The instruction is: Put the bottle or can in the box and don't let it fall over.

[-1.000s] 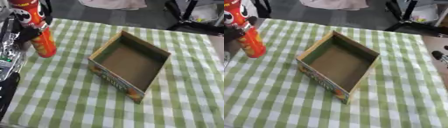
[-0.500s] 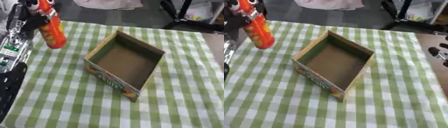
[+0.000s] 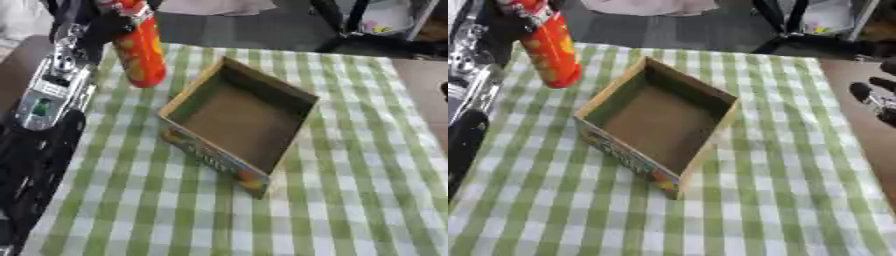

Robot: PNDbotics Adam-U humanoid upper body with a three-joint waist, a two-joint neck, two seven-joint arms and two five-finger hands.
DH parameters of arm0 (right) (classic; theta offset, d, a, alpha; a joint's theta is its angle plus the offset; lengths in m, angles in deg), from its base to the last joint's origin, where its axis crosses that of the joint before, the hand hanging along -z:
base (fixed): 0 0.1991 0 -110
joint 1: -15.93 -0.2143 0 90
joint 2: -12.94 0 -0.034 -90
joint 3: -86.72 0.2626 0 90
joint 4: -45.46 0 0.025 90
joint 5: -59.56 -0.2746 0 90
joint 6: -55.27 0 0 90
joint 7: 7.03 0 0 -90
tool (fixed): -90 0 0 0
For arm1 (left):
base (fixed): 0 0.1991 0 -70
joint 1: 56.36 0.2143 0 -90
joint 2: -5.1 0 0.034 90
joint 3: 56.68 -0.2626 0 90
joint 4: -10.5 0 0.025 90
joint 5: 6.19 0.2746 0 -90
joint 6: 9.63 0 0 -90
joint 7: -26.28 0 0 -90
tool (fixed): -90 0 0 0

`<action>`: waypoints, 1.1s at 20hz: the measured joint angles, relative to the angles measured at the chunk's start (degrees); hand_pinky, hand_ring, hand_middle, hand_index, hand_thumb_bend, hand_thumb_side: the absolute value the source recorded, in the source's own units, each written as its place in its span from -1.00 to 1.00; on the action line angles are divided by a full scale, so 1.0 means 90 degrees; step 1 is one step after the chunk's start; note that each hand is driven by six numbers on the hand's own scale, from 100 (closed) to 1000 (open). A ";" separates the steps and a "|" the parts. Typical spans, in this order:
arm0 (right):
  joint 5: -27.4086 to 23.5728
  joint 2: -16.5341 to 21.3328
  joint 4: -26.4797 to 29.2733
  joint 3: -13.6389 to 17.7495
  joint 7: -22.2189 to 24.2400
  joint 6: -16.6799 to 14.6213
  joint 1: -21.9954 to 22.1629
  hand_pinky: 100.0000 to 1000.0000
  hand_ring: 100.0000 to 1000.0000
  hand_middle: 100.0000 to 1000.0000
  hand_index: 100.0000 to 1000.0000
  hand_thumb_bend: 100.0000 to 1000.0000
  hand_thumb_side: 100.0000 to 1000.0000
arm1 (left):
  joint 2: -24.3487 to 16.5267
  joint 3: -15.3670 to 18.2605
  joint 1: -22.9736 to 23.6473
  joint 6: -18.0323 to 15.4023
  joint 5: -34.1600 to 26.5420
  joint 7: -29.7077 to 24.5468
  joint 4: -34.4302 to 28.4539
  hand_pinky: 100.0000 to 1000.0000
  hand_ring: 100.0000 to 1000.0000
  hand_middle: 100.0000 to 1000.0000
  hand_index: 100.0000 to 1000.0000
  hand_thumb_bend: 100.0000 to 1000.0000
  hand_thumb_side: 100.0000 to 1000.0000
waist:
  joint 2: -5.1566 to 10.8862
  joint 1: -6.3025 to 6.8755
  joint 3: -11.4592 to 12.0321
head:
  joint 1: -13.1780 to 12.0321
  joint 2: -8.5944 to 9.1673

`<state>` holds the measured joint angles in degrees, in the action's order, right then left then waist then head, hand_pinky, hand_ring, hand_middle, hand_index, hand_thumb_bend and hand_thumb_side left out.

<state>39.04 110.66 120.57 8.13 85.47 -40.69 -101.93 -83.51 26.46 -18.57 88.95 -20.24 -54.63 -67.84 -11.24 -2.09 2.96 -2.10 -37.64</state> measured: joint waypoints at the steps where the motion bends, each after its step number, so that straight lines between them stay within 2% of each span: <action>1: 0.0000 -0.0025 0.0002 -0.0016 0.0006 0.0008 -0.0020 0.12 0.61 0.68 0.49 0.25 -0.79 | 0.0058 -0.0015 -0.0043 0.0001 0.0000 -0.0001 0.0028 -0.60 -0.92 -0.76 -0.72 -1.00 -1.00 | 0.0000 0.0000 -0.0025 | -0.0003 0.0000; 11: 0.0000 -0.0216 0.0104 -0.0101 0.0047 0.0070 -0.0242 0.12 0.61 0.68 0.49 0.24 -0.73 | 0.0610 -0.0138 -0.0197 -0.0079 0.0240 0.0049 0.0369 -0.59 -0.93 -0.76 -0.72 -1.00 -1.00 | -0.0047 -0.0021 -0.0285 | -0.0118 0.0064; 17: 0.0001 -0.0286 0.0169 -0.0107 0.0044 0.0095 -0.0321 0.12 0.61 0.68 0.49 0.22 -0.70 | 0.0776 -0.0197 -0.0194 -0.0195 0.0454 0.0098 0.0636 -0.57 -0.92 -0.75 -0.72 -1.00 -1.00 | -0.0085 -0.0024 -0.0354 | -0.0172 0.0070; 22: 0.0001 -0.0396 0.0200 -0.0158 0.0066 0.0119 -0.0421 0.12 0.61 0.68 0.49 0.22 -0.68 | 0.0909 -0.0200 -0.0191 -0.0344 0.0513 0.0117 0.0910 -0.56 -0.92 -0.75 -0.72 -1.00 -1.00 | -0.0139 -0.0053 -0.0499 | -0.0268 0.0174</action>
<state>39.04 107.10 122.37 6.71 86.07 -39.61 -105.72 -75.33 24.66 -20.29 85.85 -15.61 -53.58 -59.66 -12.49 -2.56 -1.53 -4.52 -36.07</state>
